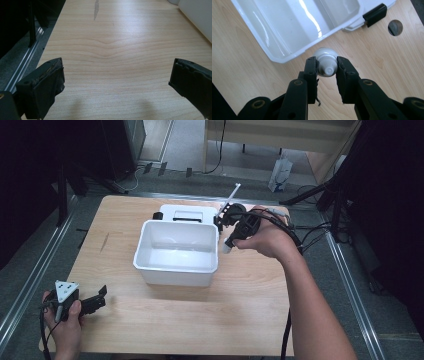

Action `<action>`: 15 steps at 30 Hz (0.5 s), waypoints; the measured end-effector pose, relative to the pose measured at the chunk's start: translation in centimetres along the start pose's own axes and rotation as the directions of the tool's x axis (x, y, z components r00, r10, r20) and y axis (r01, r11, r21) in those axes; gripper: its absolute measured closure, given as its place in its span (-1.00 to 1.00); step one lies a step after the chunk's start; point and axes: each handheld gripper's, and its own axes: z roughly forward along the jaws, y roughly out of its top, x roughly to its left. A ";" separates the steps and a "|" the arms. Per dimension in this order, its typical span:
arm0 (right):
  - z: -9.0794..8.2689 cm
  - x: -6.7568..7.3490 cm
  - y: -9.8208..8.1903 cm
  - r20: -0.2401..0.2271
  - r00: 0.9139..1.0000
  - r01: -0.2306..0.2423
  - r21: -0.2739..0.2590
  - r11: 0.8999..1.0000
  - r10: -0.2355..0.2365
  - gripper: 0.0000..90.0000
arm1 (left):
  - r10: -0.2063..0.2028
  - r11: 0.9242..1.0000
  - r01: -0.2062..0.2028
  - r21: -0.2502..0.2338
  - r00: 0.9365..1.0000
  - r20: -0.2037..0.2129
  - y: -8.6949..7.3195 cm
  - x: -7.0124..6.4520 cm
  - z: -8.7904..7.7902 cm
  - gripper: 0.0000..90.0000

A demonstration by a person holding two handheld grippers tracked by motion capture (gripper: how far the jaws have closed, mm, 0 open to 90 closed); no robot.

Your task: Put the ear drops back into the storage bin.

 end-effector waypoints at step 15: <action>1.3 1.6 2.9 -0.024 0.997 0.070 -0.014 0.997 -0.070 0.60 | -0.007 1.000 0.007 0.003 1.000 0.008 0.0 0.1 0.0 -0.99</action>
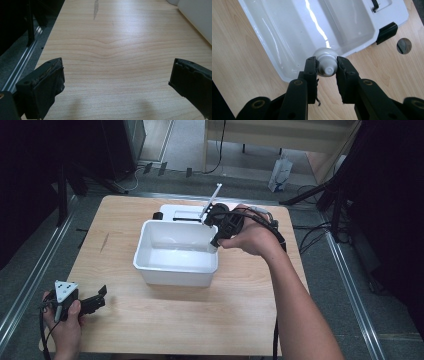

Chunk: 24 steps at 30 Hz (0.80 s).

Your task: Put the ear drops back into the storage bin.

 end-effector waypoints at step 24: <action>5.6 0.1 -0.1 -0.028 0.996 0.085 0.032 0.996 -0.085 0.60 | -0.009 1.000 0.009 -0.001 1.000 0.009 0.0 0.1 0.0 -0.99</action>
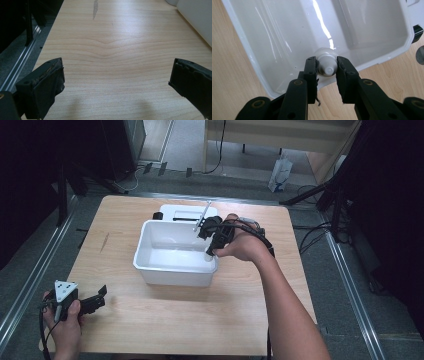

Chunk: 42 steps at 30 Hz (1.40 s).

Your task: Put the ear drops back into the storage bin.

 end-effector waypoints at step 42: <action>6.6 0.5 0.5 -0.037 0.983 0.182 0.130 0.975 -0.179 0.59 | 0.001 1.000 -0.001 0.011 1.000 0.012 0.0 0.1 0.1 -0.99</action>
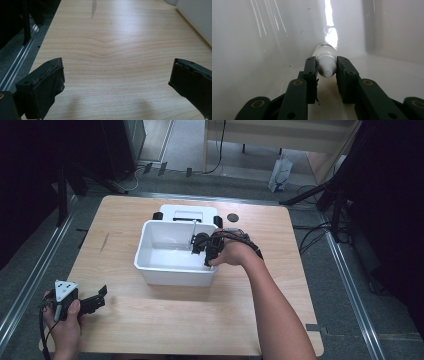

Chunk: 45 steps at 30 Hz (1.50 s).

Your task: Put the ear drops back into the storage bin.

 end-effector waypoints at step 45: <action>-7.6 1.3 -7.5 0.088 0.929 -0.306 -0.365 0.879 0.360 -1.00 | 0.000 1.000 0.000 0.000 1.000 0.009 0.0 0.0 0.0 -0.99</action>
